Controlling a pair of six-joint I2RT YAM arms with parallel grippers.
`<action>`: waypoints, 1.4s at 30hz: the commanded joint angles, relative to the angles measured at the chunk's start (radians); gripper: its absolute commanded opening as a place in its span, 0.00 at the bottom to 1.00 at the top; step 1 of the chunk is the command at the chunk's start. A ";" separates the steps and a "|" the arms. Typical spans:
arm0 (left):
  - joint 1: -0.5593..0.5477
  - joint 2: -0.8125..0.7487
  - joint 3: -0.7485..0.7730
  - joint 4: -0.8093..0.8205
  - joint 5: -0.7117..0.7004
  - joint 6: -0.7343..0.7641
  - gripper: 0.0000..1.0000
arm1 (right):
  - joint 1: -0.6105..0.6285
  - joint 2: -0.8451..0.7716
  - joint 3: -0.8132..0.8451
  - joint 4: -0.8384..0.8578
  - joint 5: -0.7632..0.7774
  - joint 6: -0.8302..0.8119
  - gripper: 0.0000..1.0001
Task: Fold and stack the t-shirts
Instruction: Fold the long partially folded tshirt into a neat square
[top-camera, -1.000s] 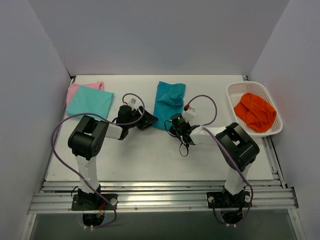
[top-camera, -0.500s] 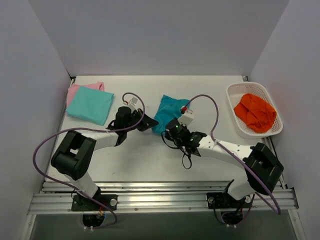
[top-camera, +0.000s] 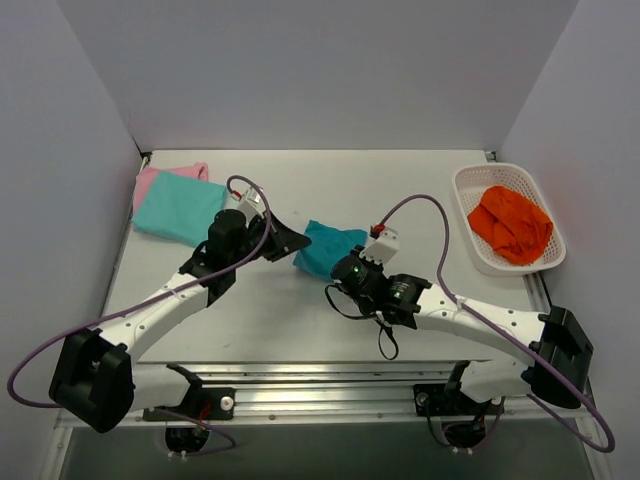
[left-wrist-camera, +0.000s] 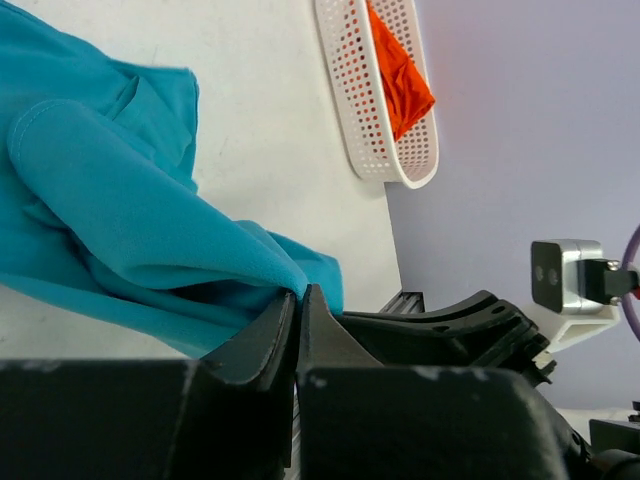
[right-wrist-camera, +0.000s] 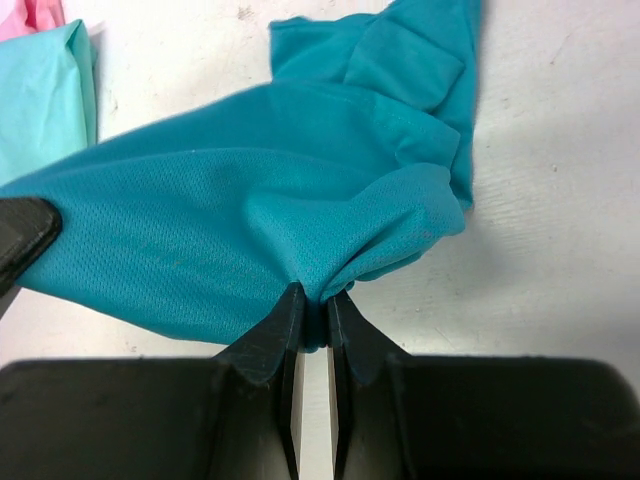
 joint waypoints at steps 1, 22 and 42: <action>0.000 -0.004 0.054 -0.041 -0.021 0.022 0.06 | 0.000 -0.008 0.045 -0.112 0.093 0.031 0.00; 0.120 0.340 0.247 0.059 0.087 0.007 0.11 | -0.274 0.250 0.244 0.009 -0.079 -0.183 0.00; 0.402 1.065 1.242 0.160 0.479 -0.165 0.94 | -0.585 0.604 0.831 0.106 -0.238 -0.452 1.00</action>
